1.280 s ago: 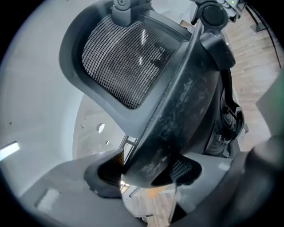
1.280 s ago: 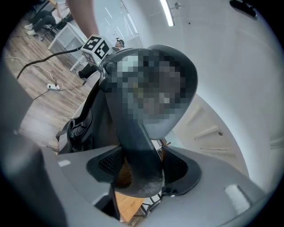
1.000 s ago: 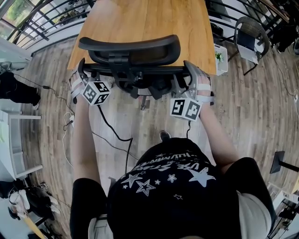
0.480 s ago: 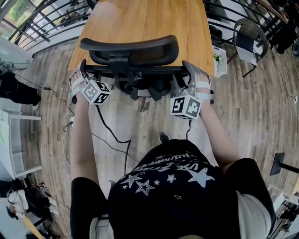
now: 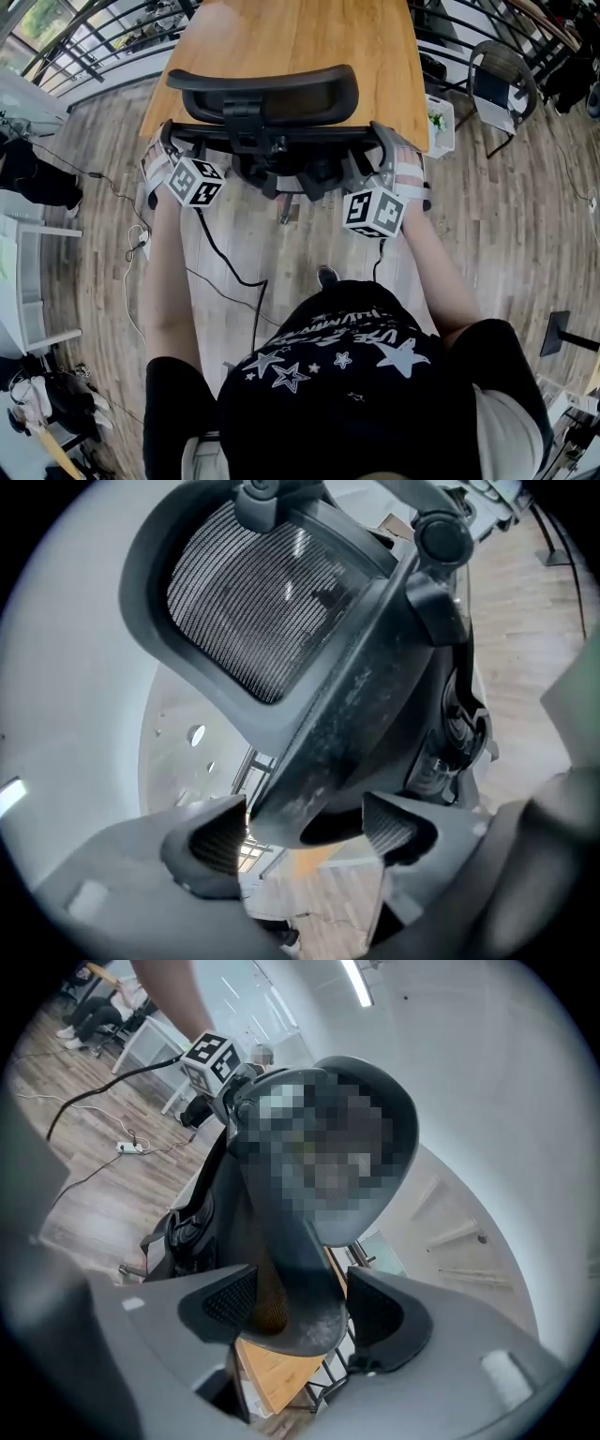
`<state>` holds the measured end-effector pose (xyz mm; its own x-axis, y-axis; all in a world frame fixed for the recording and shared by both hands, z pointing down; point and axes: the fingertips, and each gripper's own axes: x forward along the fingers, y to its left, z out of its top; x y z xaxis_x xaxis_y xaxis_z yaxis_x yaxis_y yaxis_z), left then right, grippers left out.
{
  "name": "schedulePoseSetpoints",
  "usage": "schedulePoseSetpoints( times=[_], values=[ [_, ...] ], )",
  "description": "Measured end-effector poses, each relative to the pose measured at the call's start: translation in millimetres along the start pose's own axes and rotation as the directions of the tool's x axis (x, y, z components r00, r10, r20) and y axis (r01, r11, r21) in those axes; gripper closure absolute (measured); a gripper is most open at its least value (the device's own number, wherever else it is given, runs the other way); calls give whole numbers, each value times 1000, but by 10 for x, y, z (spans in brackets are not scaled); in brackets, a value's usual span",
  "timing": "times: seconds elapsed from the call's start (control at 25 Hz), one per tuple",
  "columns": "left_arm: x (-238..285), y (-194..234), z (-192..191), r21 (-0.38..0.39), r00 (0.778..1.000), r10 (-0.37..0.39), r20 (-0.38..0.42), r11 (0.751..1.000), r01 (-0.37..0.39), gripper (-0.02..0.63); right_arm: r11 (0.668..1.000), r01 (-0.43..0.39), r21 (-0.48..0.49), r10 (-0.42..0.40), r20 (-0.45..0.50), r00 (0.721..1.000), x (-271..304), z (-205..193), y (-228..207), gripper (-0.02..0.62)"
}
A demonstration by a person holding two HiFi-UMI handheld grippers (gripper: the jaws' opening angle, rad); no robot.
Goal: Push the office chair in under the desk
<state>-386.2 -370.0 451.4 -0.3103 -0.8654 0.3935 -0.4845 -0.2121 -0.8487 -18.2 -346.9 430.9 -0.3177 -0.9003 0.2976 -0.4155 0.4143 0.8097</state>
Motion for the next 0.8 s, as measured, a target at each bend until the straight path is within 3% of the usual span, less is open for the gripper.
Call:
schedulePoseSetpoints(
  times=[0.16, 0.48, 0.8],
  values=[
    [-240, 15, -76, -49, 1000, 21, -4, 999, -21, 221, 1000, 1, 24, -1, -2, 1000, -141, -15, 13, 285],
    [-928, -124, 10, -214, 991, 41, 130, 977, -12, 221, 997, -6, 74, 3, 34, 999, -481, 127, 88, 284],
    [-1740, -311, -136, -316, 985, 55, 161, 949, -2, 222, 995, -39, 96, 33, 68, 997, -963, 275, 350, 285]
  ],
)
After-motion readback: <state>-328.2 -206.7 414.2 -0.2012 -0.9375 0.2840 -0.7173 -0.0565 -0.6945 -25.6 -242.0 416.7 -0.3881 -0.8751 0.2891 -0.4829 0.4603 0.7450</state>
